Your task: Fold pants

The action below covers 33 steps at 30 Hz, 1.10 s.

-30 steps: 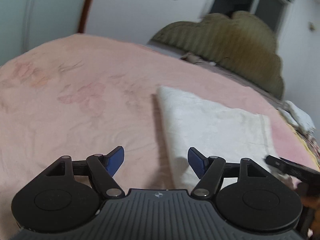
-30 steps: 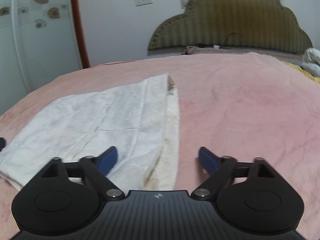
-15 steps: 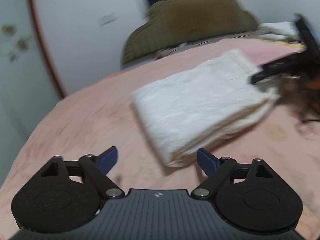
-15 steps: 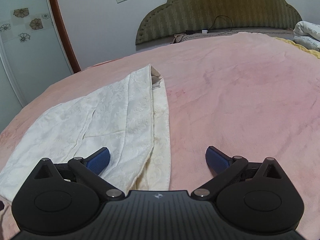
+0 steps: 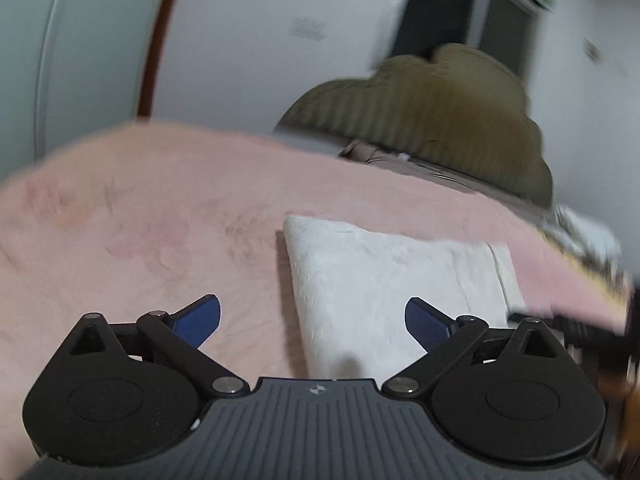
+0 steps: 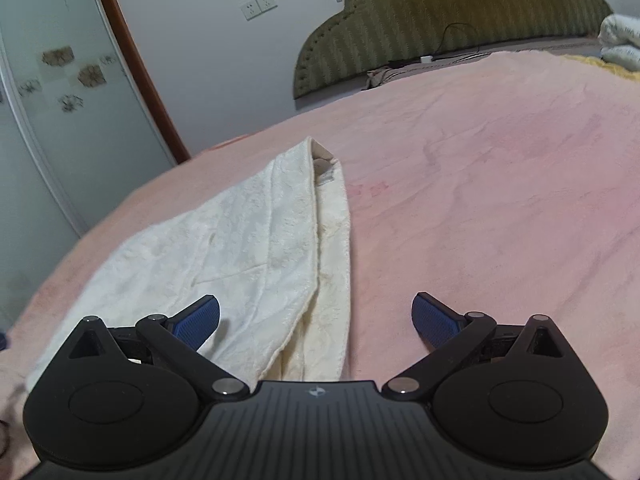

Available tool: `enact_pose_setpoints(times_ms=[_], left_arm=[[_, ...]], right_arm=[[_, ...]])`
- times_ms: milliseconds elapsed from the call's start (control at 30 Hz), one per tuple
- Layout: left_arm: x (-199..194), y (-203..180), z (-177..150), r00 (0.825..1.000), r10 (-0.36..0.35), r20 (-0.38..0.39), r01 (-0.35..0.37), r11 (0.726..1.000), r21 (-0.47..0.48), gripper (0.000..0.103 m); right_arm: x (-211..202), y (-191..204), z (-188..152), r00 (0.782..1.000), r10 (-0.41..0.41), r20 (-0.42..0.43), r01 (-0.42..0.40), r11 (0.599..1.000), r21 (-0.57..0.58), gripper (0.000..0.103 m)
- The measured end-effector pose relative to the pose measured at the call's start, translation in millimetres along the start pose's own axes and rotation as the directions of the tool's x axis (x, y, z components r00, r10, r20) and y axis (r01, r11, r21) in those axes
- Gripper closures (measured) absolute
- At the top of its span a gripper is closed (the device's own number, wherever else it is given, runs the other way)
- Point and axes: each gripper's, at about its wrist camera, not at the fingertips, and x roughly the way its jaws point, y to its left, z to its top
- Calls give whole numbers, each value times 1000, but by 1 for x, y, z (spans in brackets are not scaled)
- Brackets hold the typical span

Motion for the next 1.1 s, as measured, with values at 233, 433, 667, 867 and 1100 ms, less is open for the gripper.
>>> enact_pose_setpoints(times_ms=[233,433,667,867,1100], left_arm=[[65,-7,4,977,157,-147,-165,986,-38,3],[66,-11,-9,971,206,-120,-203,978,35,0],[66,-19,-20,967,247,-56,-242,967,79,0],[65,-16,-20,966,250,-62,-247,967,56,0],[65,-12,-20,968,240,-68,-239,971,30,0]], right_arm=[[20,34,2,996,-42,-83,24,978,-205,0],[21,41,-3,994,-91,-56,79,981,-178,0],[20,39,-4,995,-83,-55,74,984,-160,0],[20,40,-4,994,-91,-56,80,983,-167,0],[20,40,-5,994,-93,-55,83,982,-169,0]])
